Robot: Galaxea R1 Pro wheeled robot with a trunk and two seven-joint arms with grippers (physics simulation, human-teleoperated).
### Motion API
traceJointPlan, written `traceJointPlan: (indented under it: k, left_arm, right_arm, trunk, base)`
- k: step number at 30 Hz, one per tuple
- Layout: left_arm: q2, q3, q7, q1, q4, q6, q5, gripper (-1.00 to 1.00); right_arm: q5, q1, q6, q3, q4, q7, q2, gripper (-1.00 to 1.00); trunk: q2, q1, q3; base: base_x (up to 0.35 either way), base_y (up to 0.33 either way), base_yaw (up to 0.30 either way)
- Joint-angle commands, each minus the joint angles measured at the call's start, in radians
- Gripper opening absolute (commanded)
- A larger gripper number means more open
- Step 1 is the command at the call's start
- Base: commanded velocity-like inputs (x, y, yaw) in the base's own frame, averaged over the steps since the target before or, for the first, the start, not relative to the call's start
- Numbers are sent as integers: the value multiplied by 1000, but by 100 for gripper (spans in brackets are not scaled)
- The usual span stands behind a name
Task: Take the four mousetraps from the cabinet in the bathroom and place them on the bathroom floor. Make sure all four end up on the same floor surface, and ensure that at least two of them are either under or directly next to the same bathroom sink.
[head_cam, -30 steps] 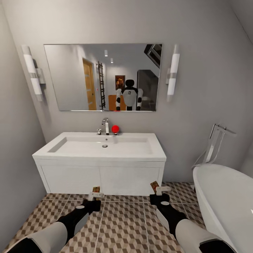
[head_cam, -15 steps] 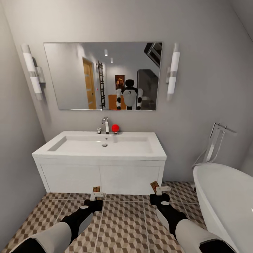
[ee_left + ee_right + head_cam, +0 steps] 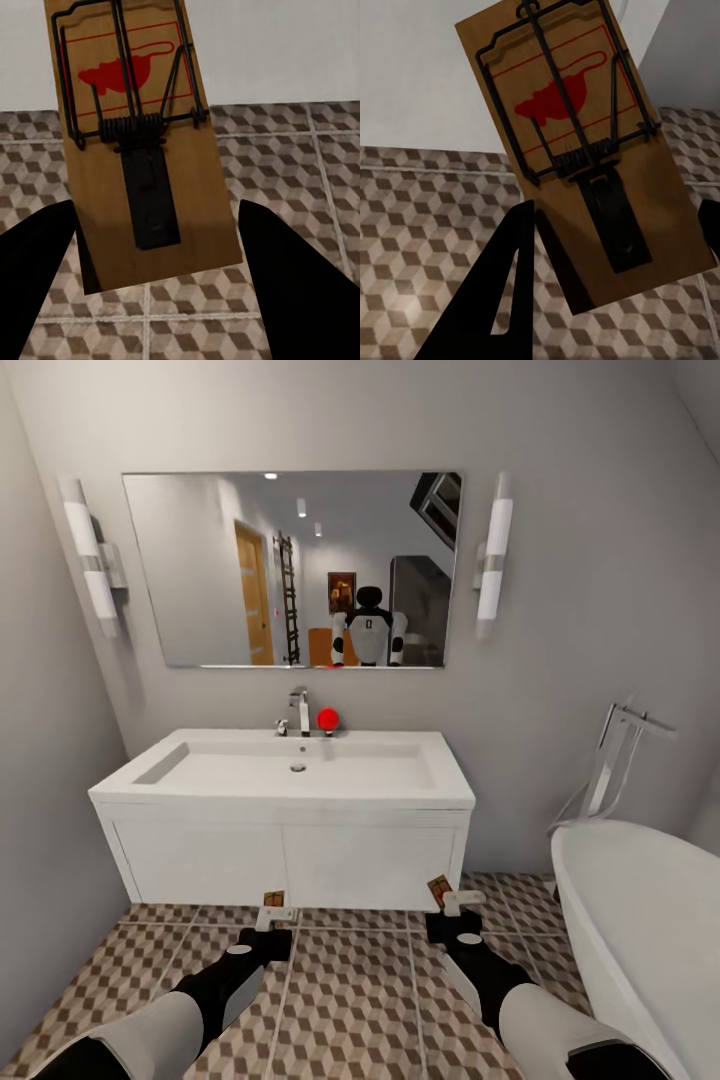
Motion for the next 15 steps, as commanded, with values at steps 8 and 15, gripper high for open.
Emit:
traceJointPlan:
  k: [8,15]
  left_arm:
    - [0,-8,6,-1,-1,-1,7,-100]
    - [0,-8,6,-1,-1,0,8,-100]
  right_arm:
    - [-6,-1,-1,8,40,-2,0,-100]
    - [-5,-1,10,10,95,2,3,-100]
  trunk:
    - [-57,31,-26]
    - [-106,58,-48]
  base:
    - [0,0,0]
    - [0,0,0]
